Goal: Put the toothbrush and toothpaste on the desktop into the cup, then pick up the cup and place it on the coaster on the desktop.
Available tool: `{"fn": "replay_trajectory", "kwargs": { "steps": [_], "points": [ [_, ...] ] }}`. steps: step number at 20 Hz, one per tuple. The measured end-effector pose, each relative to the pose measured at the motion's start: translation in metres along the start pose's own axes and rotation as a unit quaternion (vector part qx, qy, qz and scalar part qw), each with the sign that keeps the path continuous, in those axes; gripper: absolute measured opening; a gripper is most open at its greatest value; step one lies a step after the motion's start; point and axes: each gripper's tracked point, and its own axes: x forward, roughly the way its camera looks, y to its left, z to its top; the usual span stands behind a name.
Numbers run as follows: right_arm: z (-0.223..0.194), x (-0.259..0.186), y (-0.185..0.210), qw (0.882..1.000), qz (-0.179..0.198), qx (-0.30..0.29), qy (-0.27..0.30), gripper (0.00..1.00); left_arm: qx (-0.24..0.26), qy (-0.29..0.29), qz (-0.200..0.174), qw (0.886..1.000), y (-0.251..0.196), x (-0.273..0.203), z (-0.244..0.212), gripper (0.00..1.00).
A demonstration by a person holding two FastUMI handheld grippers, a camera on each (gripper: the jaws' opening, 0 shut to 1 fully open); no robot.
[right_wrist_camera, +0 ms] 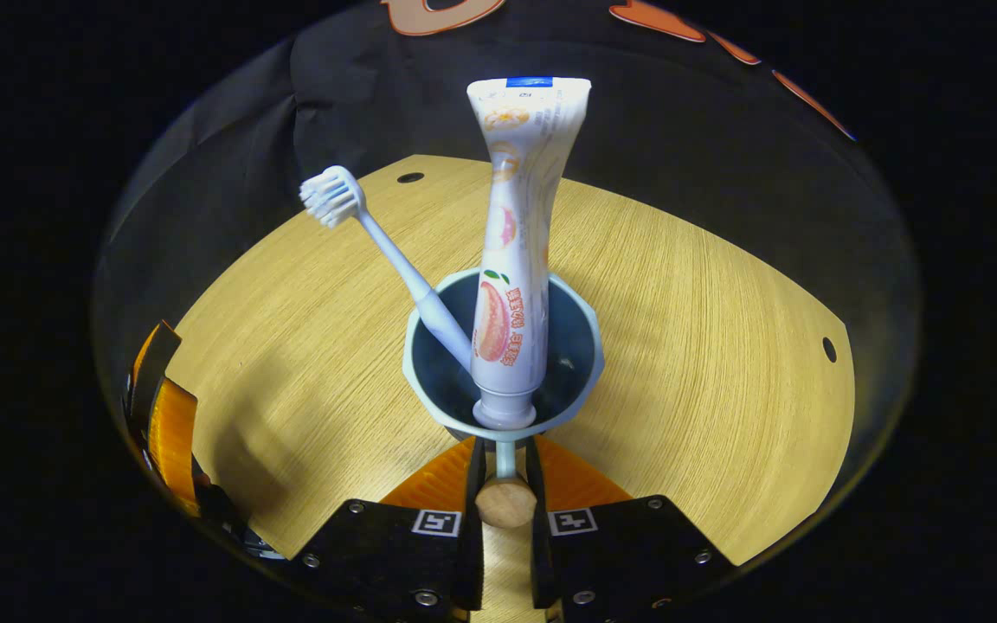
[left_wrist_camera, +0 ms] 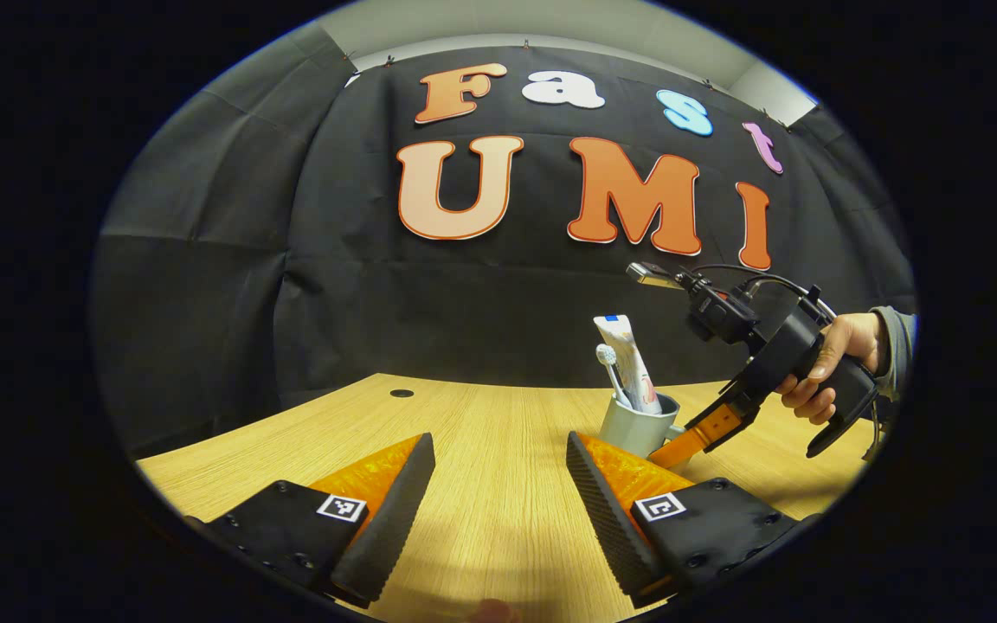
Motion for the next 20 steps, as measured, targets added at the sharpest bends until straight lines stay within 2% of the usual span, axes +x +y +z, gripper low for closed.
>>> {"fn": "replay_trajectory", "kwargs": {
  "steps": [17,20],
  "points": [
    [-0.001,-0.004,0.001,1.0,0.011,-0.003,0.023,0.23,-0.018,0.024,-0.009,1.0,-0.005,0.008,-0.013,0.97],
    [-0.001,-0.007,0.004,0.999,0.029,0.008,0.011,0.27,-0.025,0.032,-0.012,0.999,-0.009,0.009,-0.017,0.96]
  ]
}}
